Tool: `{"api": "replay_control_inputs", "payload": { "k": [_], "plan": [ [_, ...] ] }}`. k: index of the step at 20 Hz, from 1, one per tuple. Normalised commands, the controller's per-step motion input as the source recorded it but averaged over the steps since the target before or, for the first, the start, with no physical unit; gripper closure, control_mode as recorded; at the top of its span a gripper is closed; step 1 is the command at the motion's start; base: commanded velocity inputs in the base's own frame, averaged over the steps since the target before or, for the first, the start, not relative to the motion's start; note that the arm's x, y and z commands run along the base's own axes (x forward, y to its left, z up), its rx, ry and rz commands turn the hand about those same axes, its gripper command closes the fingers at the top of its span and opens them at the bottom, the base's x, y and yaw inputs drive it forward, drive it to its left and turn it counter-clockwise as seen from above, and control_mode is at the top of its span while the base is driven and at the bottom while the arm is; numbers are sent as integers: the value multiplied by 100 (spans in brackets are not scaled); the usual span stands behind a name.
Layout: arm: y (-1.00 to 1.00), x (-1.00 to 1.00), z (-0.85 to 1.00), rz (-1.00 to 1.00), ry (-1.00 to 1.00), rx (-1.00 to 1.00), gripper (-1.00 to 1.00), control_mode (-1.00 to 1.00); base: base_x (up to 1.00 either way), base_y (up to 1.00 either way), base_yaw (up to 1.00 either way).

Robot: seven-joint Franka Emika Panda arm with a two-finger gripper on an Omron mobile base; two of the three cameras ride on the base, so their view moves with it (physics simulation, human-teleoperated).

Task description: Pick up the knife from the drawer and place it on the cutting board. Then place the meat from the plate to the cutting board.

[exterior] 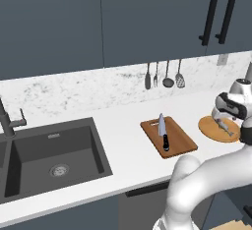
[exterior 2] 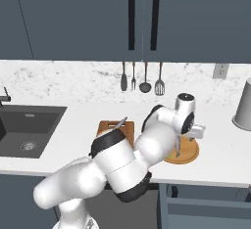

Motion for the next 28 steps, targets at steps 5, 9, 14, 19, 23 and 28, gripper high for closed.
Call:
{"api": "replay_control_inputs", "payload": {
  "k": [5, 9, 14, 19, 23, 28],
  "plan": [
    [5, 0, -37, 2, 0, -3, -100, -100, 0, 0, 0],
    [26, -2, -36, 4, -1, -9, -100, -100, 0, 0, 0],
    [24, -2, -39, 5, -2, -8, -100, -100, 0, 0, 0],
    [4, -2, -48, 8, 0, -2, 100, -100, 0, 0, 0],
    [0, -17, -17, 5, -2, 0, 100, -100, 0, 0, 0],
    [0, 0, -2, 3, -2, 0, 100, -100, 0, 0, 0]
  ]
}}
